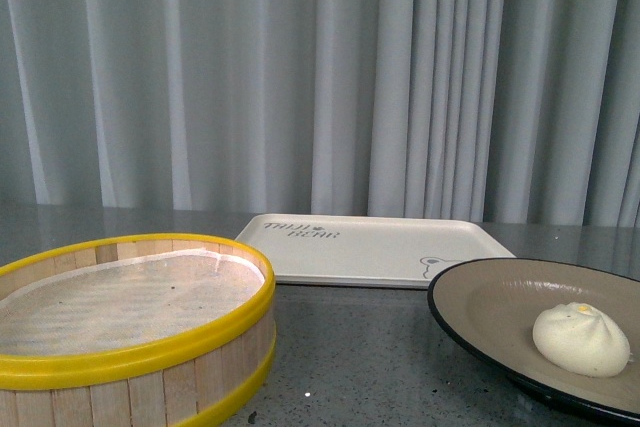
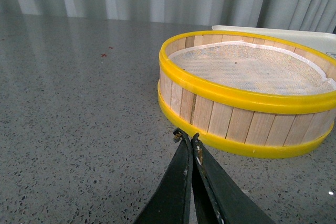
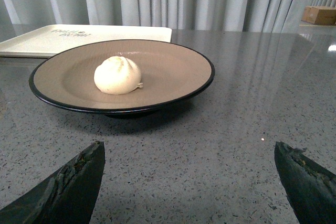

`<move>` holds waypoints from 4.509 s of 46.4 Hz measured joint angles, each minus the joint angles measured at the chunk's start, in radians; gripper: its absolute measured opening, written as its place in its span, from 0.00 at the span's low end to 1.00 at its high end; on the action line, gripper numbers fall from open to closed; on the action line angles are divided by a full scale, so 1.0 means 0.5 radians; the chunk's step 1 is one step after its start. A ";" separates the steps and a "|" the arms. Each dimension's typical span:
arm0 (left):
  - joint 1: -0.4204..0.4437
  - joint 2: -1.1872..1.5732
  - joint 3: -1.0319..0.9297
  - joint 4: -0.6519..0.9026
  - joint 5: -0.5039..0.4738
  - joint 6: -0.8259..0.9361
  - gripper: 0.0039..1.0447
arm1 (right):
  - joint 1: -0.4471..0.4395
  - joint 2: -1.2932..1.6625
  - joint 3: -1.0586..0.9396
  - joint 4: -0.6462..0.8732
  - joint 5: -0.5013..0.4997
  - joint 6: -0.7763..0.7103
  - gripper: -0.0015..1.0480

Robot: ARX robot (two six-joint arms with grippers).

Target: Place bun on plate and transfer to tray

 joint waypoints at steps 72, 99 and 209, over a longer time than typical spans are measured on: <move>0.000 -0.596 0.000 -0.608 0.002 0.001 0.94 | 0.000 0.000 0.000 0.000 0.000 -0.001 0.92; 0.001 -0.596 0.000 -0.608 0.002 0.001 0.94 | -0.199 0.659 0.650 -0.188 -0.457 -0.430 0.92; 0.000 -0.597 0.000 -0.608 0.002 0.001 0.94 | 0.288 2.422 1.016 0.542 -0.317 -2.528 0.04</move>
